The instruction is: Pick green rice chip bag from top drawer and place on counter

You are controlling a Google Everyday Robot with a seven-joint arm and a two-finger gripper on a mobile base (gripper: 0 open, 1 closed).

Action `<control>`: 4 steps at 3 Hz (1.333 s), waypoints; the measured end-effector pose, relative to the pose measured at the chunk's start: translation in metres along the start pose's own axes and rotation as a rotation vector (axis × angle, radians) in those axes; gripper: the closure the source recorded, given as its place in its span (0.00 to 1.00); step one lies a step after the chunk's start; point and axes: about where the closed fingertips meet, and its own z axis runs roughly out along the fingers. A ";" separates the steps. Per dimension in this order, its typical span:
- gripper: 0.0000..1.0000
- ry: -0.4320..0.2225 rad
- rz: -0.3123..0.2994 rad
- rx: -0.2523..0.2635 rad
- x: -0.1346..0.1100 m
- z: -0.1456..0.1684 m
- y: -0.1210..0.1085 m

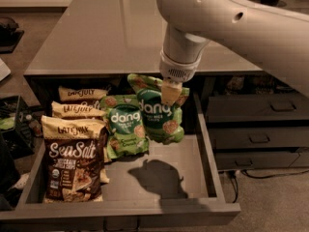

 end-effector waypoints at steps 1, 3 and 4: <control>1.00 0.008 0.008 0.093 0.002 -0.039 -0.026; 1.00 0.010 -0.004 0.252 -0.001 -0.119 -0.111; 1.00 -0.004 -0.007 0.265 -0.003 -0.125 -0.113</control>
Offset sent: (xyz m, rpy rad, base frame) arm 0.0639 -0.0475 0.1537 -0.0698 -0.2893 -0.0865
